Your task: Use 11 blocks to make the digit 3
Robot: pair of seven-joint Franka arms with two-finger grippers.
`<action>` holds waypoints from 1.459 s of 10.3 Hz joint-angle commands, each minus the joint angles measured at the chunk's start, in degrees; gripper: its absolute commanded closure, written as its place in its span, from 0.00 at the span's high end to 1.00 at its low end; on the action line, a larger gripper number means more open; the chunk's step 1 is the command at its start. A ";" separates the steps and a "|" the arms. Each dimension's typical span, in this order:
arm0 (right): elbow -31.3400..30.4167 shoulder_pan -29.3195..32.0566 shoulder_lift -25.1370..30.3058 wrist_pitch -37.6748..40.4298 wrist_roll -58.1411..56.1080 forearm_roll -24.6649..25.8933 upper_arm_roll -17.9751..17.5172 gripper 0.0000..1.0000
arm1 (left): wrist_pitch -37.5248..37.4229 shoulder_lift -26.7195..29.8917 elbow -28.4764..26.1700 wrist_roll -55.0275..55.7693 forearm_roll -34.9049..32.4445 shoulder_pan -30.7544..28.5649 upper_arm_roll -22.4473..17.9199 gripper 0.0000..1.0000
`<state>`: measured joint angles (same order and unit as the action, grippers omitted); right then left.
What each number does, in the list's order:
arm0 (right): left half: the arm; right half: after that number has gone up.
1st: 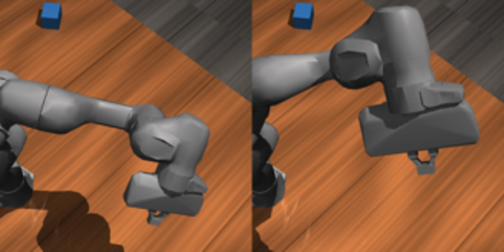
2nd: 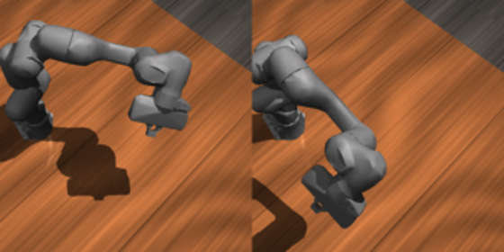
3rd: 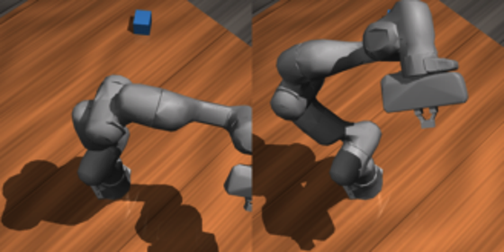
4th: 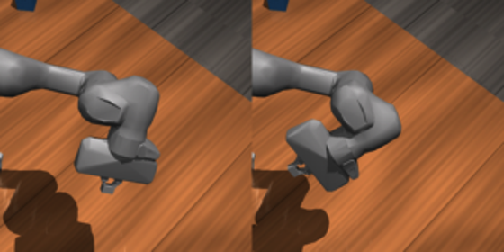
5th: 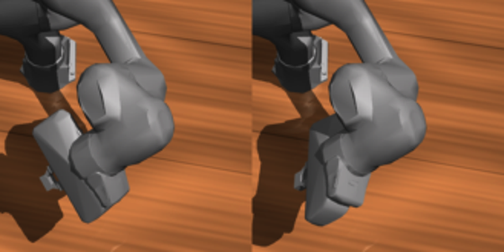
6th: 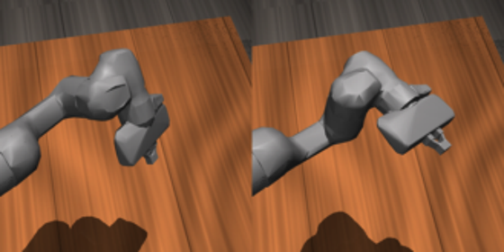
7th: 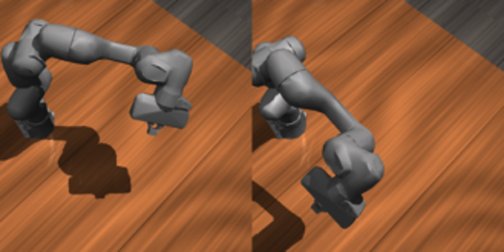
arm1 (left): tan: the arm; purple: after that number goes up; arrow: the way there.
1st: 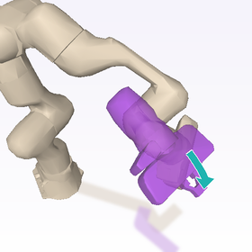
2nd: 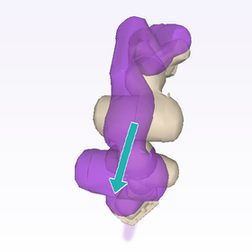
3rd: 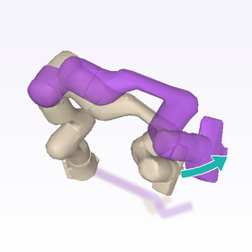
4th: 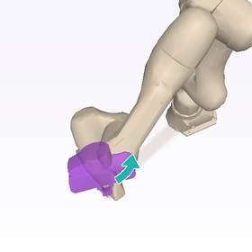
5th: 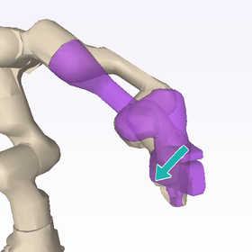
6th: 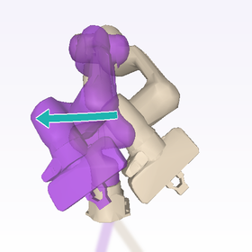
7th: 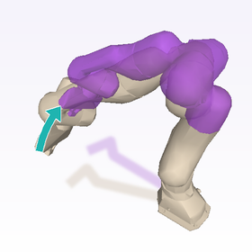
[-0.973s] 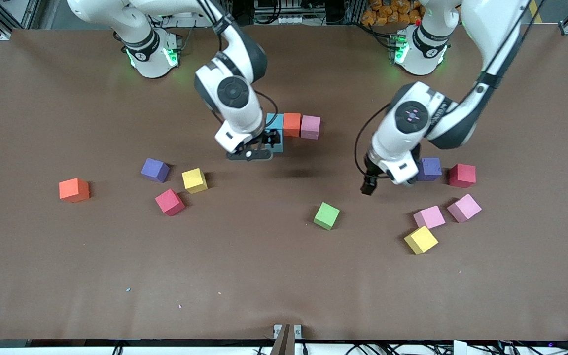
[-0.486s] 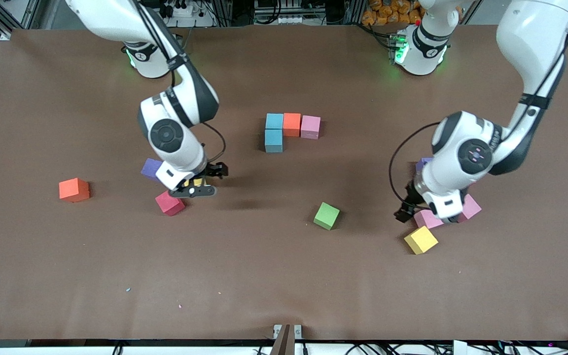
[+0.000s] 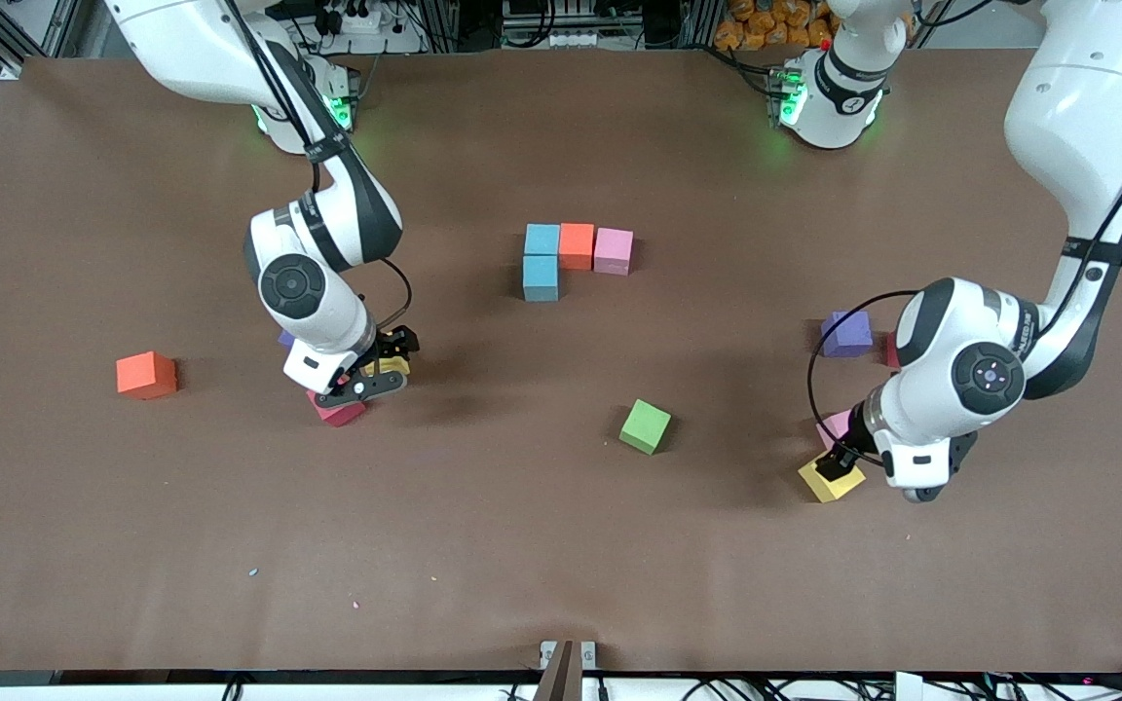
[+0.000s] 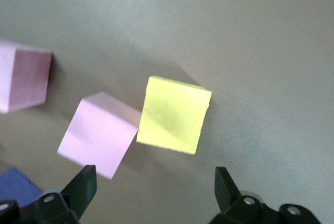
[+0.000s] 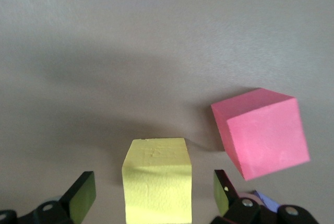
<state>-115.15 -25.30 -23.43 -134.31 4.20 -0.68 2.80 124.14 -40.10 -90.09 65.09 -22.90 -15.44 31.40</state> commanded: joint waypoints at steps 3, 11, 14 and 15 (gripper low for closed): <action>-2.87 0.95 -1.70 -4.80 -1.48 1.38 -0.78 1.00 | -2.41 -5.86 9.05 -7.52 -1.62 2.50 -3.35 1.00; 1.39 -0.79 -3.11 -0.91 4.55 0.15 -1.22 0.06 | -0.13 -9.99 12.48 -9.02 -0.30 6.12 -7.76 1.00; 7.29 -5.27 -4.25 2.65 10.03 -6.04 -1.39 0.06 | 1.19 -11.13 12.31 -8.58 -0.30 6.29 -7.76 1.00; 8.79 -7.20 -5.30 2.65 11.43 -9.31 -1.31 0.06 | 1.37 -11.49 12.30 -8.58 -0.30 6.47 -7.76 1.00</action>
<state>-108.75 -30.33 -27.24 -132.55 13.31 -6.18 1.41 125.00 -50.30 -79.33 56.61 -23.11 -9.91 24.15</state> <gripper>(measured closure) 0.427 0.000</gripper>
